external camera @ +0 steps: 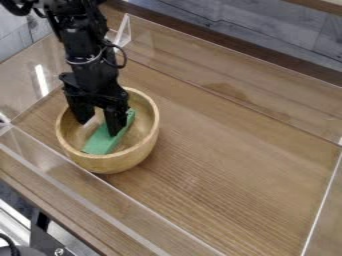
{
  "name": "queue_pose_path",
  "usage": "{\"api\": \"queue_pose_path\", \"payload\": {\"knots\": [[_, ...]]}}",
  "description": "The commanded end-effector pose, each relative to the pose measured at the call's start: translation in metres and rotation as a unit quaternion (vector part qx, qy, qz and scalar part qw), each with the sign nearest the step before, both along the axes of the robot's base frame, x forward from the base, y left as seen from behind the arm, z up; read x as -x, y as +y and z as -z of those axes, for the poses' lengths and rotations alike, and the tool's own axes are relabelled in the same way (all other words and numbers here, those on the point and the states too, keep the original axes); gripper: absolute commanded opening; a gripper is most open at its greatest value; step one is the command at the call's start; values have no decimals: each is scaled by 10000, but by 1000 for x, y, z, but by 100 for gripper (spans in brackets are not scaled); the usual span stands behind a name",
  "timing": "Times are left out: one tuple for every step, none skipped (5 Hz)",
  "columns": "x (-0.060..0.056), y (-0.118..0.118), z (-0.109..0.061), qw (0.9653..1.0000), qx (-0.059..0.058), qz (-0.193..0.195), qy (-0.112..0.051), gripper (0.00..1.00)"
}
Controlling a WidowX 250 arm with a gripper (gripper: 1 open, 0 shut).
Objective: Move green stick from inside the wooden bowl to the table next to it
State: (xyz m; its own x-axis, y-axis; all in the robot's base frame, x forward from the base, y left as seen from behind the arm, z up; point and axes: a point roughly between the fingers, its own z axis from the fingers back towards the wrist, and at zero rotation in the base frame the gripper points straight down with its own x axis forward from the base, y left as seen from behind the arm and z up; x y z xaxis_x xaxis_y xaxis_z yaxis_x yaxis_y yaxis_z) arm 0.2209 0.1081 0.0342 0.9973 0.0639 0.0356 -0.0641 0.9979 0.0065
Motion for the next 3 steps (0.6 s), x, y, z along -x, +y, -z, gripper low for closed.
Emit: {"api": "queue_pose_path", "payload": {"knots": [[7,1,22,9996,30,-121,258,100],[8,1,26,9995,20,-147,292,100],[8,1,30,9993,10,-174,330,100]]}}
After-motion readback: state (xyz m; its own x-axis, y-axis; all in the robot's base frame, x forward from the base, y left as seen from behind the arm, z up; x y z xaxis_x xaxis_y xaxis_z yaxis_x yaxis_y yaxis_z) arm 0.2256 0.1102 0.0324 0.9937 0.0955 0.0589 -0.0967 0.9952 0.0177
